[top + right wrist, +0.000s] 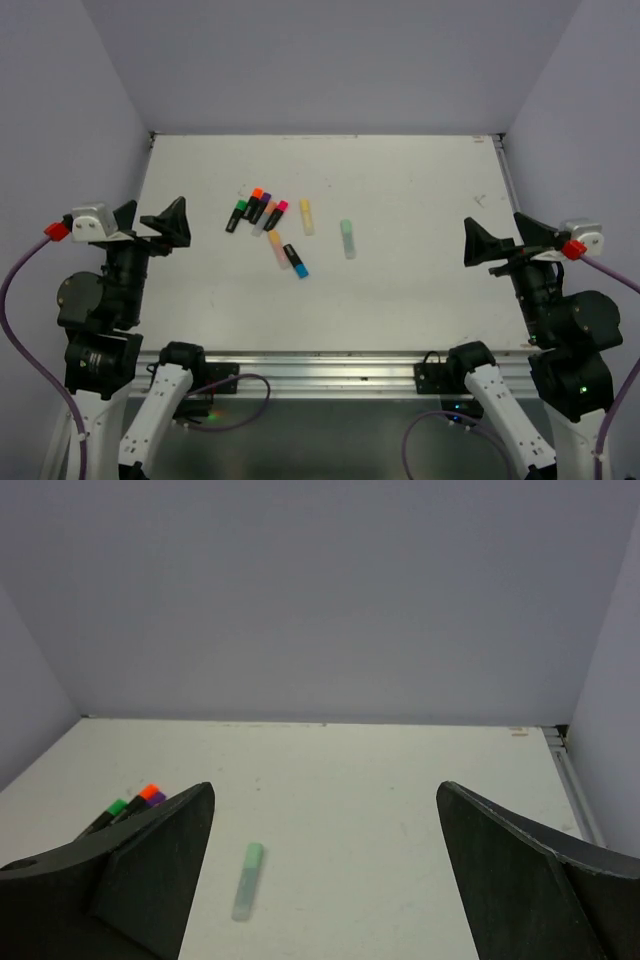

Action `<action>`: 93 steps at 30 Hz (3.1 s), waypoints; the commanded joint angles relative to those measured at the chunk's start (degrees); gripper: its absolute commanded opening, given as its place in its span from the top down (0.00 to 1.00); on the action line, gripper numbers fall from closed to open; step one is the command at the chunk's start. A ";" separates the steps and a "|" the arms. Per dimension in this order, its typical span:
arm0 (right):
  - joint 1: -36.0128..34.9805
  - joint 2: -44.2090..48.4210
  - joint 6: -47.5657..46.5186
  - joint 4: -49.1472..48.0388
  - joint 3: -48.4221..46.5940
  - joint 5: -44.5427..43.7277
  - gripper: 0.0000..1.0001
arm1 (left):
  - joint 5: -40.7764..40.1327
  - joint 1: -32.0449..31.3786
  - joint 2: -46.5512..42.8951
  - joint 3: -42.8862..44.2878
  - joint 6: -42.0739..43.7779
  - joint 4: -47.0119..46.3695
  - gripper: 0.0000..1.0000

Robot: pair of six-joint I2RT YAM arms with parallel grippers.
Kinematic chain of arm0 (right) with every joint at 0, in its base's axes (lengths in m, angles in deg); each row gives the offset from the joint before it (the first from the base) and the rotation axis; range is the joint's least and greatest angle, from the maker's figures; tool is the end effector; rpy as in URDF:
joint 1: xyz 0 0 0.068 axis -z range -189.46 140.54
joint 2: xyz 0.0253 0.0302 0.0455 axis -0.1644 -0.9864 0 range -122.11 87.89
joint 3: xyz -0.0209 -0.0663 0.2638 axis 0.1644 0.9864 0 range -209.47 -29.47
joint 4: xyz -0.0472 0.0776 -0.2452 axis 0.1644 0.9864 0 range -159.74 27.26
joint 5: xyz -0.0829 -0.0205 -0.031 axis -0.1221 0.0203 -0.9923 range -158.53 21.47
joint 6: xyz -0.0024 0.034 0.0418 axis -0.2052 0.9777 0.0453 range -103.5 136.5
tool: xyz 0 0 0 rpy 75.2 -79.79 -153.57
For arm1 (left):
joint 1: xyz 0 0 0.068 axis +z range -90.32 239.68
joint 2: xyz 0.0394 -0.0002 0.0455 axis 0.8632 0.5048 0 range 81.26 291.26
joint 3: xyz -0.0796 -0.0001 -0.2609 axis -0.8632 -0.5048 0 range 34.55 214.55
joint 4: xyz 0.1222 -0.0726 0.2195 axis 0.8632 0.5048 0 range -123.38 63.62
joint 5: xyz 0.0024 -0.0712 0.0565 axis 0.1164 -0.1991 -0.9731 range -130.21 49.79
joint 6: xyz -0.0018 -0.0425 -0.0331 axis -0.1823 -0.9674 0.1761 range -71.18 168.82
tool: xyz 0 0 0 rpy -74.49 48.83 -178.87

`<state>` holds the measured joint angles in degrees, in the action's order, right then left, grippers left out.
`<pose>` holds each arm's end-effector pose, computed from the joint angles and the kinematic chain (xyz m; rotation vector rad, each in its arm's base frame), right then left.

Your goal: Open the pen caps

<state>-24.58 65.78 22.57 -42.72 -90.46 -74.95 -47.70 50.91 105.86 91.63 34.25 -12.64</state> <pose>0.0353 0.0054 0.4358 -0.0137 1.3691 0.2340 0.0616 -0.0047 0.4279 -0.1790 1.3604 -0.2525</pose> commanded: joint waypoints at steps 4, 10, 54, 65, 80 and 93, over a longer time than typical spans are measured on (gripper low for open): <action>-0.27 -0.91 2.10 -0.66 0.52 0.96 0.01 | 3.61 -0.37 2.11 -0.74 -1.52 0.28 0.00; -0.27 -4.08 7.02 1.88 2.45 3.06 0.01 | 7.22 -0.37 7.55 -0.74 -2.48 1.15 0.00; -7.91 -33.79 17.49 -9.71 17.49 13.62 0.01 | -27.67 -31.74 69.61 -3.21 -33.68 -2.72 0.37; -7.91 -33.26 17.14 -10.33 18.10 13.18 0.01 | -28.99 -31.92 72.08 -3.55 -33.42 -1.22 0.51; -7.91 -32.91 17.58 -10.85 18.72 14.15 0.01 | -27.58 -31.31 73.22 -6.19 -31.31 -2.80 0.53; -7.91 -31.86 16.79 -10.15 17.40 15.99 0.01 | -20.64 -29.02 67.61 -9.18 -20.16 -9.04 1.00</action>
<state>-32.29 32.85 39.64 -51.74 -71.86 -61.07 -70.50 21.49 177.26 83.67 9.14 -19.73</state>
